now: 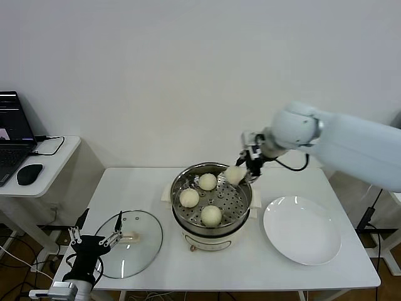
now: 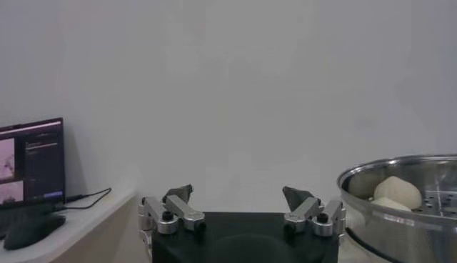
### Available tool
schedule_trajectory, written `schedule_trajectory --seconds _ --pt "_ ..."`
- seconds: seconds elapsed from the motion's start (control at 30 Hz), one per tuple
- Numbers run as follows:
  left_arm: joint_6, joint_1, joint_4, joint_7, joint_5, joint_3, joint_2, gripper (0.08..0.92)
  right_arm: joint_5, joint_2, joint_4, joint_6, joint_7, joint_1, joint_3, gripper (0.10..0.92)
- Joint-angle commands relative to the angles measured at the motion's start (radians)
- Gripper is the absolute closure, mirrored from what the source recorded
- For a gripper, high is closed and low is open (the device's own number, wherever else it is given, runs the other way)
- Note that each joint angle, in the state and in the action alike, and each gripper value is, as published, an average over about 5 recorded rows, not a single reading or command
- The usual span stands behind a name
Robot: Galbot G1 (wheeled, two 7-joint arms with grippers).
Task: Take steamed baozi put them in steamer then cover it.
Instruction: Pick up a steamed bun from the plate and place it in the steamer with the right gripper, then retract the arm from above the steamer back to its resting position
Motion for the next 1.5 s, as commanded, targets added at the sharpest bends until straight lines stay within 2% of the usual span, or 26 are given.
schedule_trajectory --seconds 0.03,0.37,0.9,1.03,1.27,1.5 --pt "0.0 0.0 0.0 0.0 0.0 -0.001 -0.005 0.177 0.025 0.128 -0.042 -0.081 0.048 -0.081 -0.062 0.448" --pt "-0.002 -0.003 0.003 0.0 0.0 0.0 -0.007 0.177 -0.099 0.122 -0.12 -0.06 0.062 -0.187 -0.024 0.448" --pt "-0.004 -0.005 0.002 0.0 0.002 0.003 -0.013 0.177 -0.148 0.108 -0.147 -0.042 0.087 -0.22 0.022 0.437" --pt "-0.004 -0.004 0.0 0.0 0.003 0.002 -0.013 0.177 -0.138 0.097 -0.139 -0.041 0.09 -0.231 0.042 0.391" --pt "-0.003 -0.005 -0.001 0.0 0.003 0.002 -0.013 0.177 -0.071 0.049 -0.069 -0.046 0.106 -0.224 0.129 0.225" --pt "-0.003 -0.011 0.006 -0.001 0.001 0.004 -0.011 0.177 0.027 -0.084 0.065 -0.053 0.232 -0.247 0.231 0.203"
